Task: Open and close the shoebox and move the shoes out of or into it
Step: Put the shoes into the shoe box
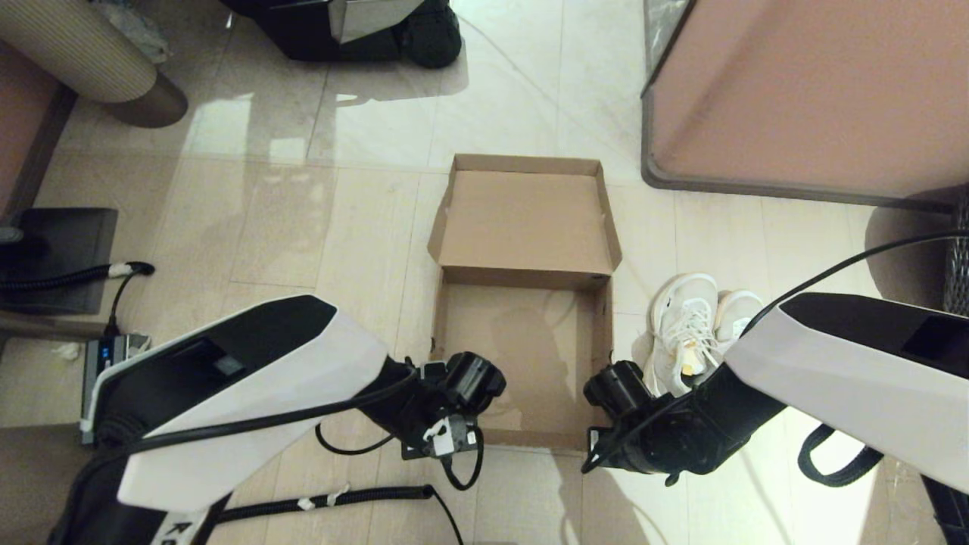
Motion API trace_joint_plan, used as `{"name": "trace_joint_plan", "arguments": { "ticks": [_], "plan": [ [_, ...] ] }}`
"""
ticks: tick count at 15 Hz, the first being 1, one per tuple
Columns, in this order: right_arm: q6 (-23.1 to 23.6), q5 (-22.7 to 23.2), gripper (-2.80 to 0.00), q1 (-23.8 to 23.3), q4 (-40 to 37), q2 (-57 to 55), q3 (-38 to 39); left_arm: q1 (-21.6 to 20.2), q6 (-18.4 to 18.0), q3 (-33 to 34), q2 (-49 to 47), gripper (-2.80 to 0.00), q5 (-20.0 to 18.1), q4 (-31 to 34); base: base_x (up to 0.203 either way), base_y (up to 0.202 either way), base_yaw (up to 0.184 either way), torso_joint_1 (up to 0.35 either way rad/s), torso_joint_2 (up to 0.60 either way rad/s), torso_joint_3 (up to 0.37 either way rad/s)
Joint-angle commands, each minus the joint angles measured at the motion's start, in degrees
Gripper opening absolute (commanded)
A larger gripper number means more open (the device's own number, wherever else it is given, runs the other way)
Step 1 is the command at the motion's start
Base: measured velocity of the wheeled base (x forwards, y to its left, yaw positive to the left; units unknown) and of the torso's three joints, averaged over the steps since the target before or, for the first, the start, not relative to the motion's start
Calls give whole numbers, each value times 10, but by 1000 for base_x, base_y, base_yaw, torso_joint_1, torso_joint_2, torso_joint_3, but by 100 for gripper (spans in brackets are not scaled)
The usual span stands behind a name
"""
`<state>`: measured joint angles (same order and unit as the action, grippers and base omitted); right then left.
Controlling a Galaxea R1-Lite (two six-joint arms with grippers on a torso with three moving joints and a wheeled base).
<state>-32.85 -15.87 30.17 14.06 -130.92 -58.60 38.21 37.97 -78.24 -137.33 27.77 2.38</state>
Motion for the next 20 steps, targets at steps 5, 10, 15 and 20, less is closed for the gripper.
{"name": "trace_joint_plan", "arguments": {
  "ticks": [5,10,15,20],
  "plan": [
    [3,-2,-280,1,2,-37,-40,-7,6,-67,69,-280,-38,85,0,0,0,0,0,0],
    [3,-13,-280,14,4,-43,-31,-12,6,-66,109,-280,-38,88,0,0,0,0,0,0],
    [5,-43,-280,39,4,-37,11,-32,4,-67,139,-280,-38,89,0,0,0,0,0,0],
    [-2,-44,-280,43,7,5,22,-74,6,-46,146,-280,-39,88,0,0,0,0,0,0]
  ]
}}
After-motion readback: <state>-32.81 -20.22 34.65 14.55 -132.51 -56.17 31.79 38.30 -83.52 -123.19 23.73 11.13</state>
